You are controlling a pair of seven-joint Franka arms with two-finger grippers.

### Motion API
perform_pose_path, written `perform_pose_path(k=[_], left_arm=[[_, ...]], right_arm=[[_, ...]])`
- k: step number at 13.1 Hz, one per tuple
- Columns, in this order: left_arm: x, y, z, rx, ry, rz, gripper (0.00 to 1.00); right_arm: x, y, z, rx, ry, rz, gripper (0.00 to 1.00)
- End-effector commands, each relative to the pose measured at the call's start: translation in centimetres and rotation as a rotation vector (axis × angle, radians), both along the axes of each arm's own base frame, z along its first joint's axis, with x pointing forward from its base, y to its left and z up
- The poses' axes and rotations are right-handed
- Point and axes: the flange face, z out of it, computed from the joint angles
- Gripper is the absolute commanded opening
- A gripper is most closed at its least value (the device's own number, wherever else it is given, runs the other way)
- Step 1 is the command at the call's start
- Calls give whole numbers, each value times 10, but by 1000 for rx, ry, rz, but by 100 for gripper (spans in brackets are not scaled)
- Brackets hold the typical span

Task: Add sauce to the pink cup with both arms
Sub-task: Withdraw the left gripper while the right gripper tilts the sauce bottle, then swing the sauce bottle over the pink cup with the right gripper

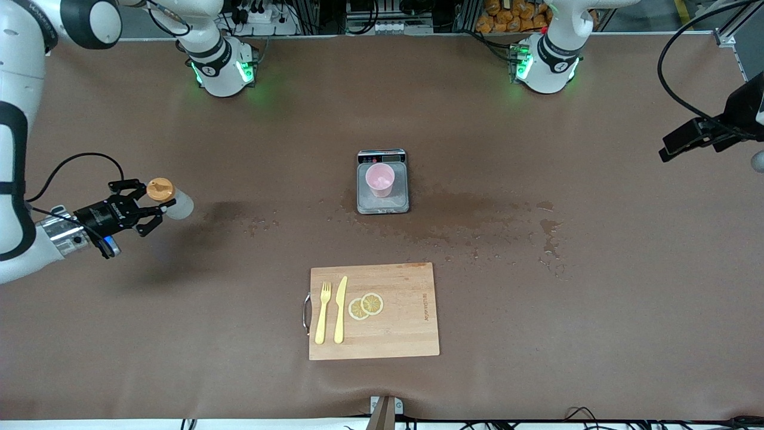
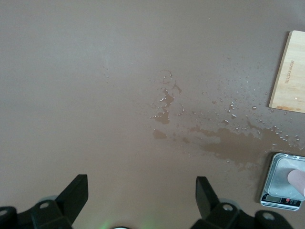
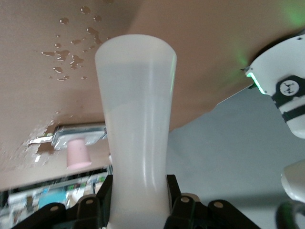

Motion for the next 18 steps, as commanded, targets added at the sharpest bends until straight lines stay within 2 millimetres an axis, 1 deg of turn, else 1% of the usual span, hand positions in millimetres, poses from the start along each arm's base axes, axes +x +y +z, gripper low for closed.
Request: perform_pose_path(k=[1, 2, 4, 5, 7, 9, 10, 13, 15, 16, 18], left_arm=[[-4, -3, -1, -12, 9, -18, 100], [-3, -2, -6, -15, 18, -17, 100], [-2, -6, -8, -15, 21, -23, 100], [2, -6, -13, -15, 24, -23, 100], [1, -4, -14, -10, 27, -21, 100], [1, -4, -12, -7, 22, -23, 100], [2, -4, -12, -6, 19, -22, 100], [2, -4, -12, -8, 18, -21, 100], [1, -6, -17, -12, 28, -24, 100], [1, -6, -18, -12, 30, -24, 100], [1, -6, -20, -11, 36, -24, 100]], right_arm=[[8, 51, 51, -214, -13, 53, 49], [8, 72, 59, -282, 1, 66, 50], [7, 111, 73, -390, 20, 82, 50], [9, 124, 79, -417, 21, 77, 49], [10, 144, 86, -467, 34, 63, 49], [7, 177, 88, -529, 48, 65, 48], [5, 195, 87, -589, 52, 69, 47], [-9, 254, 86, -778, 46, 100, 47], [-20, 294, 83, -895, 28, 100, 45], [-25, 310, 81, -930, 26, 98, 45], [-32, 327, 81, -972, 29, 84, 45]])
